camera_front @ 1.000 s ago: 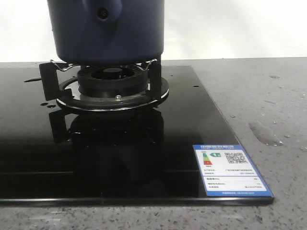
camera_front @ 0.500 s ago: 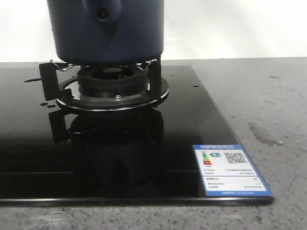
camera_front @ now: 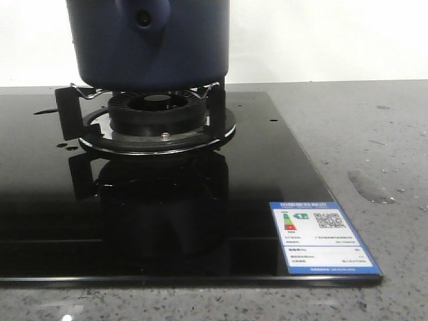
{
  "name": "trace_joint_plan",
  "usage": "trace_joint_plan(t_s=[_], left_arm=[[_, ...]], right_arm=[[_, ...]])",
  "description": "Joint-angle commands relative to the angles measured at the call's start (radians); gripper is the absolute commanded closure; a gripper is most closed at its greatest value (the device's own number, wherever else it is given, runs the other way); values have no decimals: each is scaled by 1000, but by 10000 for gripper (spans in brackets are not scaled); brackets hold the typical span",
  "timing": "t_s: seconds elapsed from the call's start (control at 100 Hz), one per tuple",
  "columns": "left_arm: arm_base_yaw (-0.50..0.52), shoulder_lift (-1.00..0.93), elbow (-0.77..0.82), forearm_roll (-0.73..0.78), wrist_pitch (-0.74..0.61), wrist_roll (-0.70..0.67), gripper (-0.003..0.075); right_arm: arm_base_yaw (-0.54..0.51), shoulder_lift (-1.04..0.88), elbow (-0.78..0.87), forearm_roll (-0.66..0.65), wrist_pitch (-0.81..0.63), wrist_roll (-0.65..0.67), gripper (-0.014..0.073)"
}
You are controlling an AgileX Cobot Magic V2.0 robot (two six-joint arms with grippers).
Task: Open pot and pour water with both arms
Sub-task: 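Carry the bowl back and set it on the counter with the right gripper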
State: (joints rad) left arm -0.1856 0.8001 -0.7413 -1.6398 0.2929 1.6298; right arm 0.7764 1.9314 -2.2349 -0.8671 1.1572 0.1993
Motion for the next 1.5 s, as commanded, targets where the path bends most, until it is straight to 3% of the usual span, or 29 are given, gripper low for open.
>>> trace_joint_plan(t_s=[0.0,0.25,0.37,0.6,0.87,0.99,1.18,1.49], left_arm=[[-6,-5,-34,-33,16,-9,426],[-6,20,-45,-44,95,-9,426],[-6,81,-84,-72,160,-5,426],[-78,207,-201,-72,197,85,426],[-134,358,-301,-77,248,125,426],[-134,421,-334,-97,252,125,426],[-134,509,-373,-102,295,125,426],[-134,556,-373,-113,298,143,426]], right_arm=[[-64,-70,-91,50,23,6,636],[-377,-166,-149,555,161,-77,637],[-530,-224,-66,777,161,-97,637],[-685,-384,257,809,139,-130,637],[-917,-630,822,934,-133,-175,637],[-970,-666,1016,968,-210,-180,637],[-972,-664,1165,990,-290,-180,637],[-972,-651,1203,1003,-309,-180,610]])
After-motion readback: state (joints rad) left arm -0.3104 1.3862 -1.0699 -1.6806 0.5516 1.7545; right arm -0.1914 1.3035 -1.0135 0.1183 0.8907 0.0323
